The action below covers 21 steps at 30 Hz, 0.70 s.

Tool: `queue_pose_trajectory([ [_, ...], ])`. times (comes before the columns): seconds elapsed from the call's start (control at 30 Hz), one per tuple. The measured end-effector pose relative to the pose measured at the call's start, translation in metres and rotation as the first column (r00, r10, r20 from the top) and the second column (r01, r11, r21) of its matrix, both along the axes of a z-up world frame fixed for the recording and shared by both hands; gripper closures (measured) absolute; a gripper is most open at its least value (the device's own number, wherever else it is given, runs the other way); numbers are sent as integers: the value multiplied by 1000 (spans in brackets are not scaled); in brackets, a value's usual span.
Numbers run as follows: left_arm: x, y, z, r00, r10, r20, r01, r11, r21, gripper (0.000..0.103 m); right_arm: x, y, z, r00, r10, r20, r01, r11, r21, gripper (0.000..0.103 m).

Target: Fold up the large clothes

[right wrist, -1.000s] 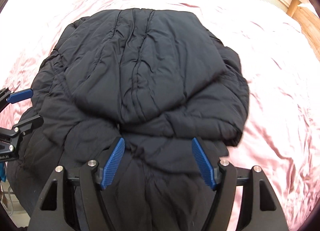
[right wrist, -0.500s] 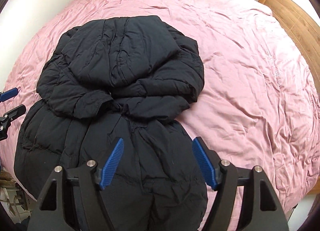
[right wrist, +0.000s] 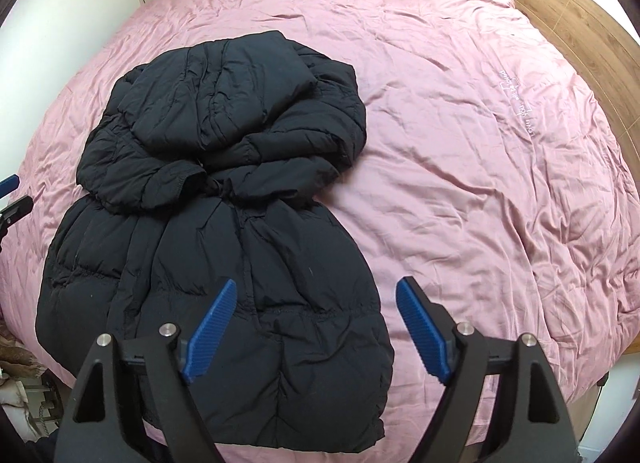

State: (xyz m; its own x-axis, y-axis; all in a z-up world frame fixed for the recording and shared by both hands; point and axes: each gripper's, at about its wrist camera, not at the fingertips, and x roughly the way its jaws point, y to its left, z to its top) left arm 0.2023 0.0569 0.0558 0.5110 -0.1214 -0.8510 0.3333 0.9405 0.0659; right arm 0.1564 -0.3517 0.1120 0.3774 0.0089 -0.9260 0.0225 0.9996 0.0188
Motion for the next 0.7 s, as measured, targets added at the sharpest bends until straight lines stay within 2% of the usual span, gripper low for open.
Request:
queue_pose_trajectory([
  [0.3, -13, -8, -1, 998, 58, -14, -57, 998, 20, 18, -26, -50, -1, 998, -55, -13, 55, 998, 2, 13],
  [0.57, -24, -8, -3, 996, 90, -23, -89, 995, 44, 17, -49, -90, -4, 993, -111, -30, 111, 994, -8, 11],
  [0.7, -29, 6, -8, 990, 128, -52, -126, 991, 42, 17, -57, -103, -3, 990, -139, -24, 139, 990, -2, 11],
])
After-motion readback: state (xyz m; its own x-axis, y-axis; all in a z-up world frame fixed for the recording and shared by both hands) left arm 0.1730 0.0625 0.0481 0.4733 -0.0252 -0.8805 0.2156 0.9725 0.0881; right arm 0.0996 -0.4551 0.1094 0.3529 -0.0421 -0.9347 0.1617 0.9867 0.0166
